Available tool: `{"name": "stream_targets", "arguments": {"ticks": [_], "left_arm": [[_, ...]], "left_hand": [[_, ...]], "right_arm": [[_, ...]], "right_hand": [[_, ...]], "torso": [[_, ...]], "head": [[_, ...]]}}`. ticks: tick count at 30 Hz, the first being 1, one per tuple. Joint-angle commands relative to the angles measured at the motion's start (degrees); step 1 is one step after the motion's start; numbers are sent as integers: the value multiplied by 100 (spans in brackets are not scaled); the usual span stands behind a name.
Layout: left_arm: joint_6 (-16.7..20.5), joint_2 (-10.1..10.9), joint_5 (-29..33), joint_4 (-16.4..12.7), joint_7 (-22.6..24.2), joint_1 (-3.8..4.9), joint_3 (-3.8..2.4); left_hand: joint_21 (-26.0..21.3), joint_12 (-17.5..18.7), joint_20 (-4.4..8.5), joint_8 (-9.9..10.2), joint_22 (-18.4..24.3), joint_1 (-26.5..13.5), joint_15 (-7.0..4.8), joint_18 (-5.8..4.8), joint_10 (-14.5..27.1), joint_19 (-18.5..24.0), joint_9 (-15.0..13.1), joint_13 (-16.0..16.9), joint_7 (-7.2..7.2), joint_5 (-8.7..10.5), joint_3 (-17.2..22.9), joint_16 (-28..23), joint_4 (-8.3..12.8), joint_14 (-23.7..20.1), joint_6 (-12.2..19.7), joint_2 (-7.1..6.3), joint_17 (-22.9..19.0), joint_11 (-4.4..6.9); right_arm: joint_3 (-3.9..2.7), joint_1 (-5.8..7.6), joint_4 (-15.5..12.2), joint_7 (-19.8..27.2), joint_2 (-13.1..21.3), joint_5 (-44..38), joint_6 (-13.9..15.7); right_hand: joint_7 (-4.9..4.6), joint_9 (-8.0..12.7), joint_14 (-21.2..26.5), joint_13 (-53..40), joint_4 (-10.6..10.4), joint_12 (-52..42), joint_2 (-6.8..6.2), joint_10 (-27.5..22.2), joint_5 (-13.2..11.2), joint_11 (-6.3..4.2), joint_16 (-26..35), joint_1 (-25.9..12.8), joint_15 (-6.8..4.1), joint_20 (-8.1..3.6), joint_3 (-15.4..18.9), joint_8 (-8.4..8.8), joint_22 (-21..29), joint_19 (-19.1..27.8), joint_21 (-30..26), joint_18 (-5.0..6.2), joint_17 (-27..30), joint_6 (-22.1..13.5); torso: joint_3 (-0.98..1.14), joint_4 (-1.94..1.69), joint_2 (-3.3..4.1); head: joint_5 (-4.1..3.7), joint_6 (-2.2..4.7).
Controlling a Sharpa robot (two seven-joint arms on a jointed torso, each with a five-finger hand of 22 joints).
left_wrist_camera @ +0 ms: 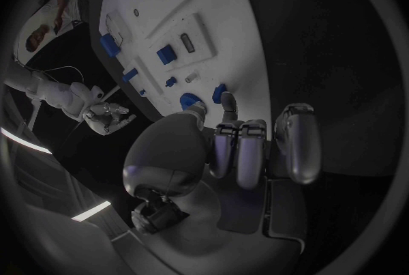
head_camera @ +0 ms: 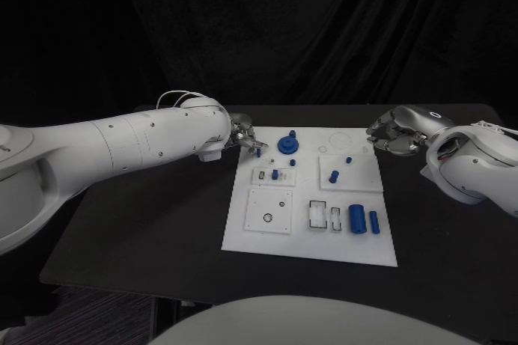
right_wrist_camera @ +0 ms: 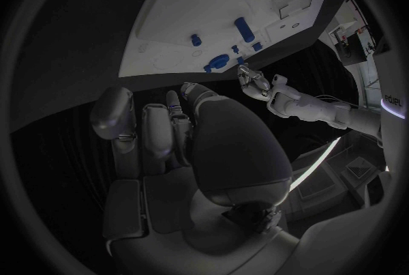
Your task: Assemble the parts on the task board
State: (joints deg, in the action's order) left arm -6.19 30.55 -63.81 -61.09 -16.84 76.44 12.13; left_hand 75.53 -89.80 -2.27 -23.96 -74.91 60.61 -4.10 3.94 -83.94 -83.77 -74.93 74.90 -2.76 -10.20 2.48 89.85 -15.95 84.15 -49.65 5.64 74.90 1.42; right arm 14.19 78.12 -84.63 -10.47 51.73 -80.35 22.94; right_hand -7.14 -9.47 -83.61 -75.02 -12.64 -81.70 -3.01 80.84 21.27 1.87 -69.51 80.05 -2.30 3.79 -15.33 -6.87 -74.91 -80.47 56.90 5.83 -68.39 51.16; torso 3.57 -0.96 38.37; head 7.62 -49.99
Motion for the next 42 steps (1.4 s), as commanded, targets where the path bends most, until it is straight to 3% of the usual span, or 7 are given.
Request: {"name": "stream_targets", "arguments": {"ticks": [1,18,25,30,34,39,42], "left_arm": [[-81,-23,8,12,39,-11,-5],[-189,-106,8,111,61,-35,-5],[-241,-128,8,144,65,-42,-5],[-272,-137,8,160,68,-45,-5],[-303,-141,8,163,65,-47,-5],[-333,-145,8,163,69,-51,-5],[-334,-145,8,163,85,-53,-5]], "left_hand": [[-25,-20,-4,33,-1038,65,0,-39,-606,54,-128,1510,3,-39,-6,15,30,585,51,10,1510,-20],[-62,-20,-11,121,-1028,113,12,-32,-606,77,-104,1510,-17,-65,2,15,31,585,97,34,1510,-35],[-81,-20,-20,204,-1023,184,21,-29,-606,90,-88,1510,-26,-176,21,15,55,585,93,50,1510,-44],[-99,-20,-27,282,-1018,241,26,-25,-606,100,-75,1510,-31,-323,44,15,72,585,85,59,1510,-49],[-102,-20,-30,406,-1019,370,28,-24,-606,105,-66,1510,-28,-589,125,15,134,585,70,64,1510,-48],[-101,-20,-29,477,-1020,465,24,-24,-606,103,-64,1510,-25,-684,210,15,198,585,69,60,1510,-43],[-104,-20,-26,553,-1019,519,24,-24,-606,106,-60,1510,-27,-907,305,15,233,585,63,43,1510,-43]], "right_arm": [[-4,-15,4,-140,-3,-15,-124],[-4,-16,33,-204,-24,-15,-236],[-4,-17,42,-220,-31,-15,-263],[-4,-17,46,-227,-38,-15,-278],[-4,-17,47,-238,-42,-15,-305],[-4,-18,50,-253,-44,-15,-330],[-4,-18,50,-262,-45,-15,-345]], "right_hand": [[2,4,-17,-359,-10,24,3,-31,26,-9,36,-36,4,6,-21,-21,-684,16,-38,13,5,37],[-1,6,-6,-342,-8,39,4,-49,29,-3,58,-33,8,8,-27,-19,-670,34,-98,23,25,35],[-3,6,-1,-334,-7,46,4,-57,31,-1,68,-32,10,9,-29,-18,-668,37,-107,24,35,34],[-3,6,-1,-334,-7,46,4,-57,31,-1,68,-32,10,9,-29,-18,-668,37,-107,24,35,34],[-4,7,5,-331,-5,49,5,-61,33,1,78,-28,13,11,-33,-17,-666,41,-119,25,43,33],[-5,7,9,-331,-2,50,6,-63,35,3,86,-25,14,12,-37,-16,-662,47,-138,28,51,34],[-6,8,14,-323,1,57,7,-71,37,5,93,-21,16,13,-41,-17,-661,50,-146,28,57,35]], "torso": [[1,-3,4],[2,-2,-2],[0,-2,1],[-2,2,3],[-1,2,3],[3,-1,2],[2,-6,0]], "head": [[-7,-1],[-7,-1],[-6,-1],[5,-1],[14,-1],[24,-1],[13,-1]]}}
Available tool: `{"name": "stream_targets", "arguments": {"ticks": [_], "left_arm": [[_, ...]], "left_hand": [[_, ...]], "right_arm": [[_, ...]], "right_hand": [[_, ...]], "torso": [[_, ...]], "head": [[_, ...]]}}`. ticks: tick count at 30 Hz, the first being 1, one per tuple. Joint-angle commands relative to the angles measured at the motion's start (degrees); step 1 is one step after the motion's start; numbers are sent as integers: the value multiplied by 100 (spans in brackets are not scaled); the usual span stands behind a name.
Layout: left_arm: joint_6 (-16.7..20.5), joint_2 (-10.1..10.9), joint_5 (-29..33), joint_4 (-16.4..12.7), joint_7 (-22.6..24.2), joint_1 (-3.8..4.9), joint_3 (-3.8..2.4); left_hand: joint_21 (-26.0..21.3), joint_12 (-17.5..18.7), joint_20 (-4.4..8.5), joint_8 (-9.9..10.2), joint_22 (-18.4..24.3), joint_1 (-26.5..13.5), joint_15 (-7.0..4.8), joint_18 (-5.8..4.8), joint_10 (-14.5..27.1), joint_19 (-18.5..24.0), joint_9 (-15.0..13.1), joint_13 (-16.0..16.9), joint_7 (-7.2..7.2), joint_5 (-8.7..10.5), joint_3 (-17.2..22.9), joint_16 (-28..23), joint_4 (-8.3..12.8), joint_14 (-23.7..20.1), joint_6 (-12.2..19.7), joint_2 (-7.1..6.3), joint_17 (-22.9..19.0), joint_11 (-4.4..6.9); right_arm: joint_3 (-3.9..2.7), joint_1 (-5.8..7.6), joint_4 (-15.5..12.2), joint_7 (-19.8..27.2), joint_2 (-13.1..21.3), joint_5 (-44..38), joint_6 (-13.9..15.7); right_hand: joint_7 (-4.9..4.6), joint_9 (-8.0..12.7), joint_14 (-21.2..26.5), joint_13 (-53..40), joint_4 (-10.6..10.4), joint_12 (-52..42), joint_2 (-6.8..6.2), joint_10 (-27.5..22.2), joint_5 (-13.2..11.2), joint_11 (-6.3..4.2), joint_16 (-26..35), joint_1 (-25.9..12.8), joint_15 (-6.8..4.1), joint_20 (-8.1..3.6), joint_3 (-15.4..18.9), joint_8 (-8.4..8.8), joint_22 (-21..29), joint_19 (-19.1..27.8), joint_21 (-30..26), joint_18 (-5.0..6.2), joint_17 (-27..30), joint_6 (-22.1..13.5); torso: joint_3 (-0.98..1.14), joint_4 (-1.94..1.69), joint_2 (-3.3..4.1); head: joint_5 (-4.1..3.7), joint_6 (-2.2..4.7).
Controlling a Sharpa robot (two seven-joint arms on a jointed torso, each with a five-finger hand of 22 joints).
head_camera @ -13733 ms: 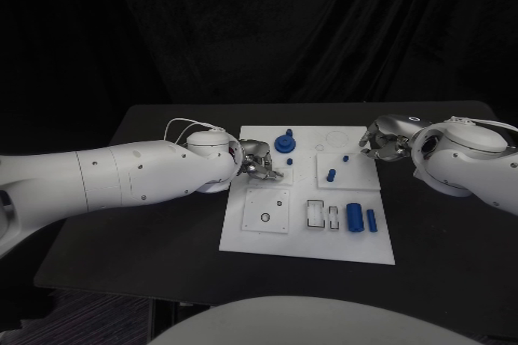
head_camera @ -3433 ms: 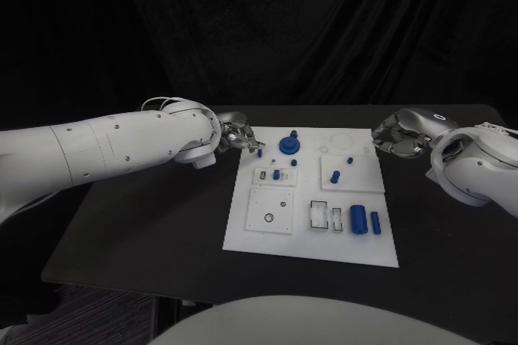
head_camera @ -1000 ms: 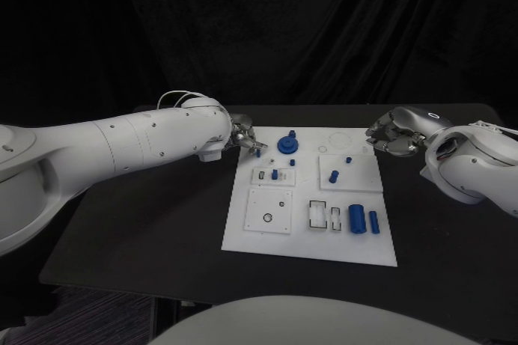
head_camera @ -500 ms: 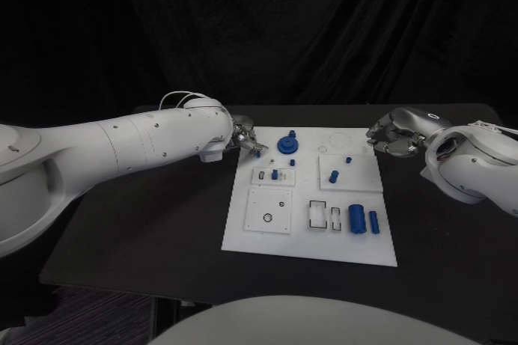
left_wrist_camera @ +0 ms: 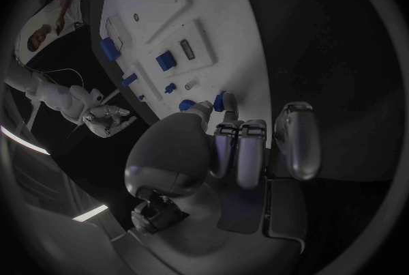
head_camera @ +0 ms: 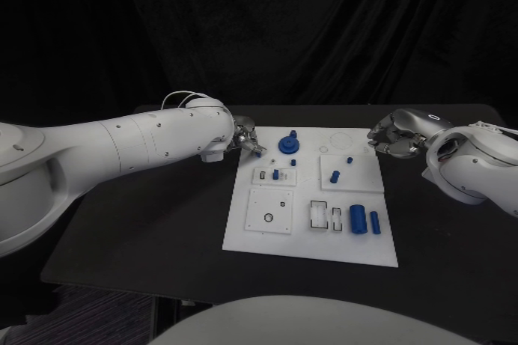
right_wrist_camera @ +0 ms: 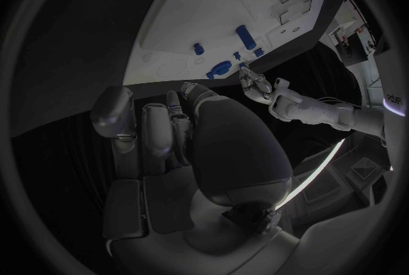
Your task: Assemble the parts on the task board
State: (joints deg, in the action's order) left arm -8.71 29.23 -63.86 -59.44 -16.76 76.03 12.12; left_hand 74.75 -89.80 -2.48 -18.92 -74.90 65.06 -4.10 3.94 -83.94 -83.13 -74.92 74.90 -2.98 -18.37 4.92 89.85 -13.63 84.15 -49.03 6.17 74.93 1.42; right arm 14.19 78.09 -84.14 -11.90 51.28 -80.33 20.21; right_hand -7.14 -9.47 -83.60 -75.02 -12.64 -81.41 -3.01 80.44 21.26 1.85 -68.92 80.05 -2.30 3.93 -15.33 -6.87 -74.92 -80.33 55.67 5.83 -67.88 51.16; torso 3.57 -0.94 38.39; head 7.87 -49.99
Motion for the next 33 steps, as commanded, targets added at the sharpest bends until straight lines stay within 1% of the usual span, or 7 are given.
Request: {"name": "stream_targets", "arguments": {"ticks": [1,3,6,10,16,22,33], "left_arm": [[-82,-14,13,-3,85,-13,-4],[-83,-13,13,-3,98,-14,-4],[-85,-8,13,-12,109,-15,-4],[-85,6,13,-43,121,-17,-4],[-53,39,13,-101,122,-19,-4],[173,148,13,-258,160,-19,-4],[673,695,231,-1054,25,-13,-5]], "left_hand": [[-27,-20,-6,60,-1020,80,23,-24,-606,42,-61,1510,-5,-113,75,15,6,585,-1,-14,1507,-43],[-29,-20,-5,115,-1019,109,23,-23,-606,44,-62,1510,-5,-281,159,15,30,585,-14,-41,1507,-42],[-27,-20,-4,162,-1020,134,21,-24,-606,44,-62,1510,-3,-400,243,15,57,585,-26,-68,1507,-39],[-26,-20,-1,371,-1020,222,20,-24,-606,43,70,1510,-9,-689,564,15,182,585,-85,-166,1507,-40],[-23,-20,4,463,-1021,218,13,-24,-606,42,108,1510,3,-885,870,15,297,585,-195,-290,1507,-30],[-19,-20,16,505,-1022,217,0,-25,-606,39,82,1510,15,-1043,1156,15,457,585,-243,-421,1507,-18],[6,-20,28,498,-1029,136,-15,-30,-606,23,26,1510,34,-1078,1438,15,589,585,-340,-529,1507,1]], "right_arm": [[-4,-15,0,-123,-1,-17,-78],[-4,-15,1,-128,-3,-17,-88],[-4,-15,2,-138,-5,-17,-113],[-4,-15,2,-158,-5,-17,-156],[-4,-15,13,-180,-5,-17,-193],[-4,-15,16,-205,5,-17,-223],[-4,-14,16,-235,53,-17,-242]], "right_hand": [[-6,7,14,-323,1,28,7,-31,37,7,34,-21,16,0,-41,-17,-659,36,-23,29,6,35],[-6,7,14,-323,1,28,7,-31,37,7,34,-21,16,0,-41,-17,-659,36,-23,29,6,35],[-7,8,19,-320,5,30,9,-35,41,8,43,-15,18,1,-47,-16,-657,40,-34,30,14,36],[-7,8,19,-320,5,30,9,-35,41,8,43,-15,18,1,-47,-16,-657,40,-34,30,14,36],[-9,8,28,-307,11,42,13,-49,45,11,57,-8,21,3,-55,-16,-650,51,-68,35,27,38],[-10,8,33,-300,13,48,13,-56,46,12,69,-6,22,4,-57,-16,-650,52,-70,35,38,38],[-13,10,42,-286,17,60,9,-71,49,12,85,-3,24,6,-61,-13,-643,63,-102,40,53,35]], "torso": [[1,-6,-2],[1,-7,-2],[0,-4,-1],[0,-3,0],[3,-7,0],[3,-5,2],[4,-9,-4]], "head": [[-11,-1],[-14,-1],[6,-1],[20,-1],[21,-1],[35,-1],[13,-1]]}}
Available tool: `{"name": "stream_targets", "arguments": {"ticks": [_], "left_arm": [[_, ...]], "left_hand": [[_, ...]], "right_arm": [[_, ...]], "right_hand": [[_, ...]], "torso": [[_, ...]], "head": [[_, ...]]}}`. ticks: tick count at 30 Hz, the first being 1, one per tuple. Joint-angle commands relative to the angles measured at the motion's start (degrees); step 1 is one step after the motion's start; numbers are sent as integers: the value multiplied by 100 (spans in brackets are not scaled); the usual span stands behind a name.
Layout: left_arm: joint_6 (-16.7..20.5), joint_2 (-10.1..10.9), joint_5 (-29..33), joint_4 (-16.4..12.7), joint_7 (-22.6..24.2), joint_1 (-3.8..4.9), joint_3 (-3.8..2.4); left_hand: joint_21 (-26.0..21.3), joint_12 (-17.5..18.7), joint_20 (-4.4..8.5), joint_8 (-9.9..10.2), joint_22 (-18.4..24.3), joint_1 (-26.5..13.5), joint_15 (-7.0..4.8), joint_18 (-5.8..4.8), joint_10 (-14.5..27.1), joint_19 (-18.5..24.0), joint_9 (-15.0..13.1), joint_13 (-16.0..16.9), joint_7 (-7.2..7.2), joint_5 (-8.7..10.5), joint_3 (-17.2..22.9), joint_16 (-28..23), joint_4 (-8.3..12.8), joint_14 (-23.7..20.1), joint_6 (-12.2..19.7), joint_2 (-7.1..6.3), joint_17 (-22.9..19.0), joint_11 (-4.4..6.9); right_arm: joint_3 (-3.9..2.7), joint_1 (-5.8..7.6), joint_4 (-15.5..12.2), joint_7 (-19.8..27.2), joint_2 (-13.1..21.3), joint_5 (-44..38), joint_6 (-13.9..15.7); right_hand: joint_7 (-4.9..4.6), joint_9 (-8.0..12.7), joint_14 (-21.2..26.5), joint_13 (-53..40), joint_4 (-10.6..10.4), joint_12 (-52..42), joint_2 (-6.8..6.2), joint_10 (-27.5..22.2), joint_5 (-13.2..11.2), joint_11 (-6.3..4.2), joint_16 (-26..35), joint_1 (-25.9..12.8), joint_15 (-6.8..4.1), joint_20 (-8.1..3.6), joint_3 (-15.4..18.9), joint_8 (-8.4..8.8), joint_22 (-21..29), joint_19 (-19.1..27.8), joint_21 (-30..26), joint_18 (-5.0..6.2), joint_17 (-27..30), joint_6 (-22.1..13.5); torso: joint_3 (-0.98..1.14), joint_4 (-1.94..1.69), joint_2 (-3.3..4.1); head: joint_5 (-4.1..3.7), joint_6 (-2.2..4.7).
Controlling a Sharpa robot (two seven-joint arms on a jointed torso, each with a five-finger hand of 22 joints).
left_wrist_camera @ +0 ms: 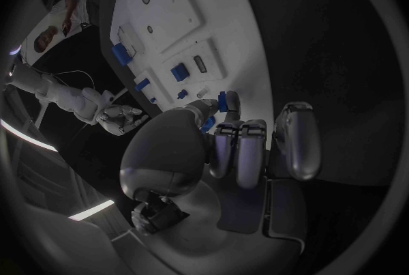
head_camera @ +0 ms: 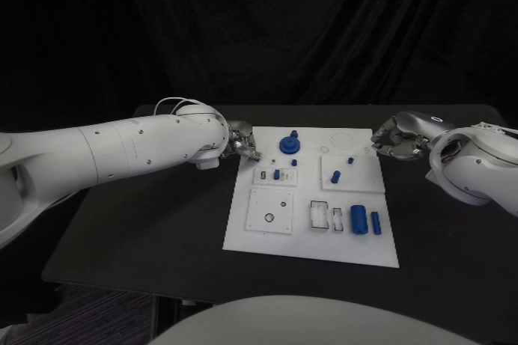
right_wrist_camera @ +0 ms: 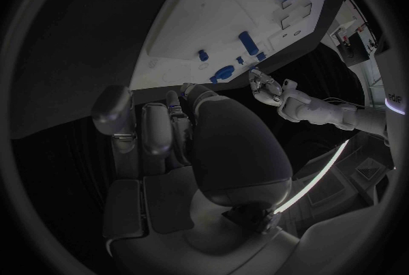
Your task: Assemble the parts on the task board
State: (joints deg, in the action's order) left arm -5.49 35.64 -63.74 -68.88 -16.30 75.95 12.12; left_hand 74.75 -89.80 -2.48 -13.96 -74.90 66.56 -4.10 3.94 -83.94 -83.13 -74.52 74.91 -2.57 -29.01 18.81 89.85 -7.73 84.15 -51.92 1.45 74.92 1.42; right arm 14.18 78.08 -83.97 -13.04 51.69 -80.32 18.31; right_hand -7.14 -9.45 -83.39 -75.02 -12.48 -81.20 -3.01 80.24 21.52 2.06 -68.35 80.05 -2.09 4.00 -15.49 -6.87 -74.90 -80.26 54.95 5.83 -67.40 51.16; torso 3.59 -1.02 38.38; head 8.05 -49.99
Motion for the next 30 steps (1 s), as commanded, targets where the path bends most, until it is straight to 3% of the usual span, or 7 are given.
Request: {"name": "stream_targets", "arguments": {"ticks": [1,7,13,20,26,30], "left_arm": [[369,115,361,-186,-56,-3,-5],[353,424,928,-654,-242,3,-5],[261,558,1091,-964,-374,3,-4],[244,543,1135,-983,-403,1,-4],[221,469,1146,-920,-374,-8,-4],[216,417,1148,-883,-341,-27,-4]], "left_hand": [[-2,-20,31,4,-1026,-18,-18,-28,-606,27,-21,1509,-2,-9,93,15,22,585,-55,-77,1508,5],[-14,-20,35,17,-1023,-20,-21,-26,-606,32,-39,1509,-4,-1,202,15,61,585,-38,-100,1508,6],[-27,-20,34,16,-1019,-91,-17,-24,-606,39,-67,1509,-11,105,303,15,55,585,-52,-116,1508,0],[-30,-20,34,16,-1018,-111,-16,-24,-606,40,-72,1509,-12,125,327,15,47,585,-56,-113,1508,-1],[-52,-20,33,18,-1011,-117,-16,-19,-606,51,-73,1509,-13,127,335,15,44,585,-54,-111,1508,-2],[-52,-20,33,18,-1011,-117,-16,-19,-606,51,-73,1509,-13,127,335,15,44,585,-54,-111,1508,-2]], "right_arm": [[-3,-14,1,-123,16,-18,-54],[-3,-14,11,-132,34,-18,-50],[-2,-23,15,-131,47,-18,-42],[-2,-38,12,-125,46,-18,-37],[-2,-46,10,-122,46,-18,-34],[-3,-54,7,-120,49,-18,-35]], "right_hand": [[-13,8,21,-286,1,38,9,-51,24,-9,29,-3,3,-1,-45,-13,-645,56,-30,40,6,35],[-13,8,21,-286,1,38,9,-51,24,-9,29,-3,3,-1,-45,-13,-645,56,-30,40,6,35],[-14,9,26,-278,1,45,7,-58,24,-9,40,-4,3,0,-45,-12,-642,61,-44,42,17,34],[-14,9,26,-278,1,45,7,-58,24,-9,40,-4,3,0,-45,-12,-642,61,-44,42,17,34],[-14,9,26,-278,1,45,7,-58,24,-9,40,-4,3,0,-45,-12,-642,61,-44,42,17,34],[-15,10,32,-275,2,48,4,-63,25,-9,47,-6,5,2,-47,-11,-639,66,-58,44,22,34]], "torso": [[2,0,-4],[4,-6,-9],[10,0,-17],[5,2,-20],[-11,-9,-5],[-12,5,-12]], "head": [[-4,-1],[-26,-1],[2,-1],[0,-1],[-21,-1],[2,-1]]}}
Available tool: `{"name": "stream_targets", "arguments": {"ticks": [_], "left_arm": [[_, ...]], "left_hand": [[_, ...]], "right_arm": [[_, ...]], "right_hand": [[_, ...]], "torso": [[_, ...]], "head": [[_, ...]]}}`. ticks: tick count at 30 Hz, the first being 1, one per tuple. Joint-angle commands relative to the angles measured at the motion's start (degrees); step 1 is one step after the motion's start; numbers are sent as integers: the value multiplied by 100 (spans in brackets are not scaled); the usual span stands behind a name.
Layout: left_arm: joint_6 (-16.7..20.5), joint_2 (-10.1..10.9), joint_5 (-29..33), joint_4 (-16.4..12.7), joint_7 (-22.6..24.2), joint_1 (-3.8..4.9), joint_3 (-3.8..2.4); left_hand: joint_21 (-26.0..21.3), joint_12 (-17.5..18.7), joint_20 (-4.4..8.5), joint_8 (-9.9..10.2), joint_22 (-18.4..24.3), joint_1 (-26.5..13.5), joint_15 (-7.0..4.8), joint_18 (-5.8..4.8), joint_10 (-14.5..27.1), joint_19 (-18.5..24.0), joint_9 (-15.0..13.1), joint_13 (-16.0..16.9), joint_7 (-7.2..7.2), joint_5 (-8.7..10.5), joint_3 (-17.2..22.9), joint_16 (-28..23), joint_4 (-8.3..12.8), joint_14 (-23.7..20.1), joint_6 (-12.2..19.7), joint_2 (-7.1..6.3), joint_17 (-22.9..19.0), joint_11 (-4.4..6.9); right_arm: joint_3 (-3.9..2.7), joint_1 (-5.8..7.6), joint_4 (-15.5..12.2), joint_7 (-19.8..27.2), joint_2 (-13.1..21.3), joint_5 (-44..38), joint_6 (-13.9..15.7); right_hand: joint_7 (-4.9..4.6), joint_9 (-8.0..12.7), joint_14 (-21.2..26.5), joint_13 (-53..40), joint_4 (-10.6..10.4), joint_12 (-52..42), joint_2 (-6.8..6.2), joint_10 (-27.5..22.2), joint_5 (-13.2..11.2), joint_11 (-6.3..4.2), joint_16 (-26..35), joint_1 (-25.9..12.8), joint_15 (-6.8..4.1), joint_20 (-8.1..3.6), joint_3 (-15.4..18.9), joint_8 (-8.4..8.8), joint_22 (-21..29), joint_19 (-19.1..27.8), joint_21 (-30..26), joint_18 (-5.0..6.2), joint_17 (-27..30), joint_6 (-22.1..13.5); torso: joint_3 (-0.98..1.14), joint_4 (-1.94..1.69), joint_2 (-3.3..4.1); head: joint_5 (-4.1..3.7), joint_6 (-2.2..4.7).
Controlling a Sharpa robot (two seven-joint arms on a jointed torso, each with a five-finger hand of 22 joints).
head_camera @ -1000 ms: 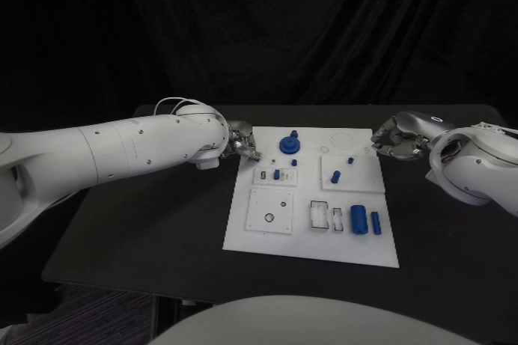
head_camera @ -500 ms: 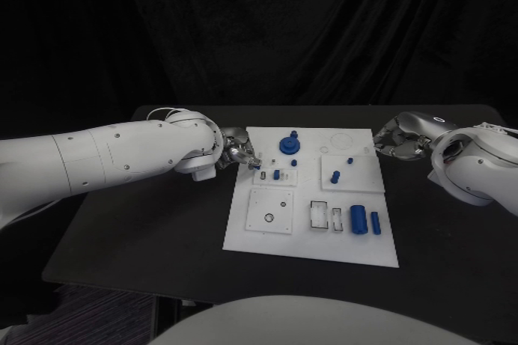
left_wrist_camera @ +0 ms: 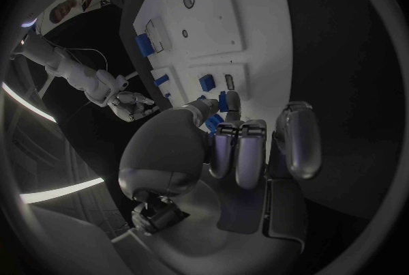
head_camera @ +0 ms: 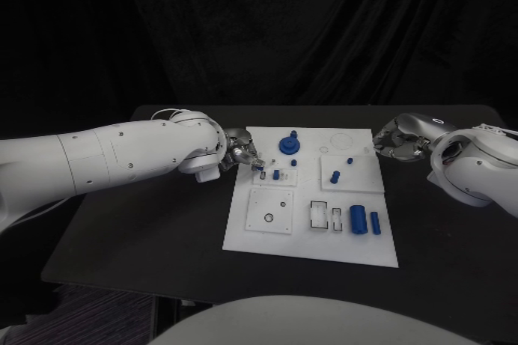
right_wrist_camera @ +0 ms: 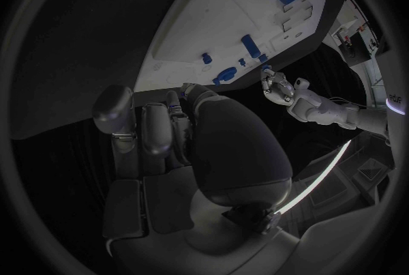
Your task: Assemble the parts on the task board
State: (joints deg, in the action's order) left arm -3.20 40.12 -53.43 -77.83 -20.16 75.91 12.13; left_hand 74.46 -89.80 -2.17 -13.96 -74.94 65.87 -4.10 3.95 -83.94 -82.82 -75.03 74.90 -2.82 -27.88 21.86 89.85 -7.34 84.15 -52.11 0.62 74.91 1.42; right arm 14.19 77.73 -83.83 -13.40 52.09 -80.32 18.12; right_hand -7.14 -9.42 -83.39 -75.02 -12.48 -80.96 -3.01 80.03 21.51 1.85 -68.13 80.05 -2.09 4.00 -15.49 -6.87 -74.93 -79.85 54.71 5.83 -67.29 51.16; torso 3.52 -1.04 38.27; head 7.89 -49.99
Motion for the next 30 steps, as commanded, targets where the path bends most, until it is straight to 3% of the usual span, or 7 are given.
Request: {"name": "stream_targets", "arguments": {"ticks": [1,10,20,30], "left_arm": [[-12,-39,117,17,50,-30,-5],[0,-98,118,46,87,-130,-5],[-80,-129,118,63,73,-213,-5],[-69,-136,118,81,76,-244,-5]], "left_hand": [[-23,-20,2,18,-1008,-49,-16,-19,-606,19,-22,1510,12,15,31,15,5,585,-36,-28,1509,-2],[-27,-20,1,24,-1007,-59,-14,-18,-606,22,-26,1510,9,19,52,15,1,585,-26,-22,1509,-4],[-33,-20,0,27,-1005,-63,-13,-17,-606,25,-27,1510,8,23,59,15,-1,585,-22,-20,1509,-5],[-45,-20,-1,32,-1001,-71,-11,-14,-606,31,-30,1510,5,30,77,15,-4,585,-12,-14,1509,-8]], "right_arm": [[-4,-19,-8,-84,9,-18,-16],[-4,-23,-7,-83,0,-18,-21],[-4,-24,-9,-91,-1,-18,-35],[-4,-24,-10,-94,-8,-18,-45]], "right_hand": [[-15,7,32,-275,2,24,4,-42,25,13,25,-6,5,2,-47,-11,-636,26,-33,44,11,34],[-15,7,32,-275,2,24,4,-42,25,13,25,-6,5,2,-47,-11,-636,26,-33,44,11,34],[-15,7,32,-275,2,24,4,-42,25,13,25,-6,5,2,-47,-11,-636,26,-33,44,11,34],[-15,7,32,-275,2,24,4,-42,25,13,25,-6,5,2,-47,-11,-636,26,-33,44,11,34]], "torso": [[-3,11,-1],[-6,12,12],[7,2,11],[6,4,13]], "head": [[20,-1],[25,-1],[15,-1],[27,-1]]}}
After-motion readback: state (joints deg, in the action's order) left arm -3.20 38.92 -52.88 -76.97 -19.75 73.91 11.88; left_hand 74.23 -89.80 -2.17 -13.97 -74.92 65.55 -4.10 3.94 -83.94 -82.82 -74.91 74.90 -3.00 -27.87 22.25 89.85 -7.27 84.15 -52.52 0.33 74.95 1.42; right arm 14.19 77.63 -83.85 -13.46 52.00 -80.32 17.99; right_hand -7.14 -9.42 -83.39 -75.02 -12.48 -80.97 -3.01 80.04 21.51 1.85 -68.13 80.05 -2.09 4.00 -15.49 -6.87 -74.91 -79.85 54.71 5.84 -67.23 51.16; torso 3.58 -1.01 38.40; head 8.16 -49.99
